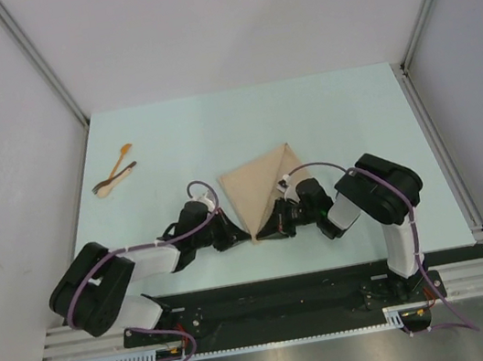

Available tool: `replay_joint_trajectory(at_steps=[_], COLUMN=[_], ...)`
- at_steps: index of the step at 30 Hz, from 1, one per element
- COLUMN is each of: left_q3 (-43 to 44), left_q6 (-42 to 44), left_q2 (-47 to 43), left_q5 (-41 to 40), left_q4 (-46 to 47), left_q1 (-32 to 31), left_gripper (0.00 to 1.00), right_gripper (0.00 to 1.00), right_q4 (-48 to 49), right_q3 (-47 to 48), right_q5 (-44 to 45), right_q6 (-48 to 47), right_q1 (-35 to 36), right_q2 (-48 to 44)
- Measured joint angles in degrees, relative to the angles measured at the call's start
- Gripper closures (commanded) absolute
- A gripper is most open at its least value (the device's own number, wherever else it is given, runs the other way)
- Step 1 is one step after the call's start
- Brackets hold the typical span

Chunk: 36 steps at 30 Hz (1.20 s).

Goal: Fold the napkin into a case and place the utensils inside
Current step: Smooth out the upper triangle-folded napkin at the center of the board.

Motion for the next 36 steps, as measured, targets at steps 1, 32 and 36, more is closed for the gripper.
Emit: replay_joint_trajectory(at_steps=[1, 32, 36], left_q3=[-0.04, -1.44, -0.04], left_q6=[0.04, -0.68, 0.61], left_q2=[-1.36, -4.35, -9.57], left_q5=[-0.07, -3.72, -6.56], left_q4=[-0.90, -4.63, -11.69], left_q1=[-0.04, -2.71, -2.82], left_gripper=[0.99, 0.97, 0.83], right_gripper=[1.00, 1.00, 1.00], right_q4=[-0.04, 1.81, -1.86], right_q3=[-0.44, -2.34, -2.25], right_q5=[0.02, -0.20, -1.05], right_q6=[0.02, 0.59, -0.90], right_q1=[-0.11, -0.63, -2.80], right_q2=[-0.35, -0.57, -3.30])
